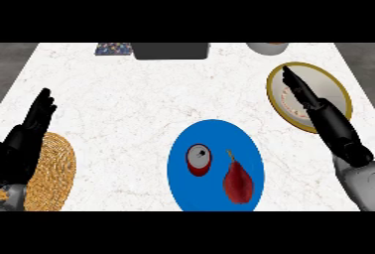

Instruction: Pick the can from the plate and place it in the bowl

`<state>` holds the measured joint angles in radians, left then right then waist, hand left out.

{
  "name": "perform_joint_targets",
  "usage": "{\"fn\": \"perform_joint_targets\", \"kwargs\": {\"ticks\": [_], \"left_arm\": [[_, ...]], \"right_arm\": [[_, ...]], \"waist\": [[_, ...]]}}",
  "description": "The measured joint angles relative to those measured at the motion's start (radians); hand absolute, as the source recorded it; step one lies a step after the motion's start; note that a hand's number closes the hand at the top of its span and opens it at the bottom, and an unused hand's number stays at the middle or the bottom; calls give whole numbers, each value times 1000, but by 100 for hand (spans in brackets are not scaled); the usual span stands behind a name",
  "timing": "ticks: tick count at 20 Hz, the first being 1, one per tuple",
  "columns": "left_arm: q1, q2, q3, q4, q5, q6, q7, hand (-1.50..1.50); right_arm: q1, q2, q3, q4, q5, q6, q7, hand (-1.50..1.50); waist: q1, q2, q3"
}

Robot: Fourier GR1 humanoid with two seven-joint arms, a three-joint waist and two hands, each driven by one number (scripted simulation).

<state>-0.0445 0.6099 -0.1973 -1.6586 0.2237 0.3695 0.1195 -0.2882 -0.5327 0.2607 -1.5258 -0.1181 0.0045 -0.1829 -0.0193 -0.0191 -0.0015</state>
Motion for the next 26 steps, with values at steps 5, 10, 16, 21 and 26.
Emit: {"fn": "perform_joint_targets", "kwargs": {"ticks": [5, 10, 16, 21, 26], "left_arm": [[-28, -72, -75, -14, 8, -73, -45, 0], [-53, -138, -165, -23, 44, -160, -69, 0], [-114, -211, -202, 49, 49, -230, -94, 0], [-120, -242, -221, 75, 31, -237, -106, 0], [-130, -240, -213, 80, 42, -259, -103, 0]], "right_arm": [[29, 129, 29, -99, 19, -135, 123, 150], [61, 193, 115, -83, 206, -318, 257, -150], [22, 319, 247, -53, 411, -435, 396, -150], [-112, 272, 314, -52, 551, -303, 635, -150], [-238, 216, 368, -45, 562, -35, 881, -150]], "waist": [[-8, 10, -1], [-18, 14, -5], [7, 18, -1], [15, 15, -2], [23, 11, -4]]}}
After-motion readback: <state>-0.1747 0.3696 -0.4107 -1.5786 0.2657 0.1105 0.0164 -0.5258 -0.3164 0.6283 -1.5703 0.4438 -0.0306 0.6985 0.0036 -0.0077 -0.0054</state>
